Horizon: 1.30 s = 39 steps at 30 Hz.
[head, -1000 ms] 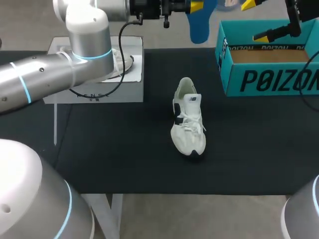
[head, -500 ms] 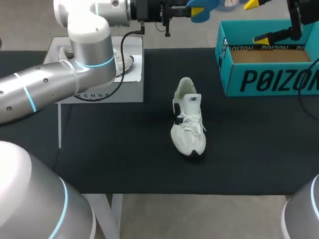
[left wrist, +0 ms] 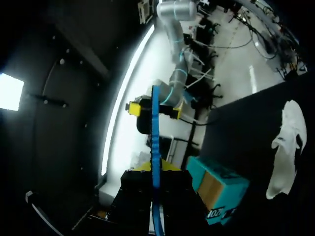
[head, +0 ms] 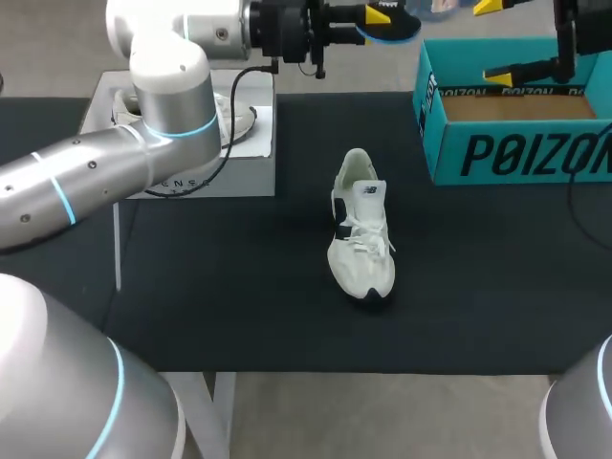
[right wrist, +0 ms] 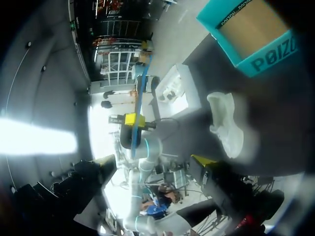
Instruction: Take the shoe out of the shoebox, open the shoe tongue, remove and reinsert the insole, then place the shoe into the shoebox
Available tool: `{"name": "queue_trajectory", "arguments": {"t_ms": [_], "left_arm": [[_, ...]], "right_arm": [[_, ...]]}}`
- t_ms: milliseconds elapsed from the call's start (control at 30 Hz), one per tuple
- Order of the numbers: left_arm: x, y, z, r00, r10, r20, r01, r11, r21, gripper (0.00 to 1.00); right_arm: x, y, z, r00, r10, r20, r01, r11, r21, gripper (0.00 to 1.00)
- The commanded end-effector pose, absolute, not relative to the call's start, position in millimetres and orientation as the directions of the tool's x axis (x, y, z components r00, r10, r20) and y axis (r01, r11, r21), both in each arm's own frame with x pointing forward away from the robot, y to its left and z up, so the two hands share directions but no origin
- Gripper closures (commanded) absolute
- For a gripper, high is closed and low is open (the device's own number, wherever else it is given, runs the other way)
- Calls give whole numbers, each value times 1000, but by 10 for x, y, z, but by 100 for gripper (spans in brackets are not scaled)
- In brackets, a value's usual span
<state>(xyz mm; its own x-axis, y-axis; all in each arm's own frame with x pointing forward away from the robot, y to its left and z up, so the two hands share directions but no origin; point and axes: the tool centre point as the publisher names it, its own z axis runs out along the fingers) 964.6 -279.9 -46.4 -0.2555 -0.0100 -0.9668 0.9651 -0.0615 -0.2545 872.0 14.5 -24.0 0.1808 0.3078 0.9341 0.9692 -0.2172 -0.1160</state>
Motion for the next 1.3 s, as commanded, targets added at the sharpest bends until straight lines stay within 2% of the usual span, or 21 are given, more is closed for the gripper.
{"name": "queue_trajectory", "arguments": {"t_ms": [33,233,367,400,433,467,633,933,1233,1300], "left_arm": [[9650,-2845,-417,601,-14,-799,792,-120,598,100],[9628,-2885,-389,700,-35,-713,709,-82,700,100],[9580,-2914,-347,672,-102,-733,733,-49,679,100],[9575,-2921,-341,650,-109,-752,752,-44,657,100],[9567,-2935,-327,628,-127,-767,771,-30,636,100],[9561,-2944,-313,597,-139,-790,796,-21,605,100],[9533,-2985,-282,538,-160,-827,837,-16,547,100],[9414,-3033,-261,293,-176,-940,953,-23,301,100],[9363,-3089,-219,228,-79,-970,974,1,229,100],[9352,-3104,-223,197,-75,-978,980,9,197,100]], "right_arm": [[8825,231,-231,169,316,934,973,-204,-107,0],[8946,298,-182,134,309,942,978,-194,-76,0],[9006,311,-213,131,283,950,977,-200,-75,0],[9015,325,-223,130,282,950,977,-200,-74,19],[9027,338,-236,130,283,950,977,-199,-74,30],[9035,357,-244,128,286,950,978,-196,-73,35],[9054,397,-243,118,290,950,979,-195,-63,33],[9088,402,-246,90,301,950,978,-206,-27,35],[9133,452,-294,56,337,940,977,-211,18,34],[9165,475,-300,35,347,937,973,-226,47,39]]}}
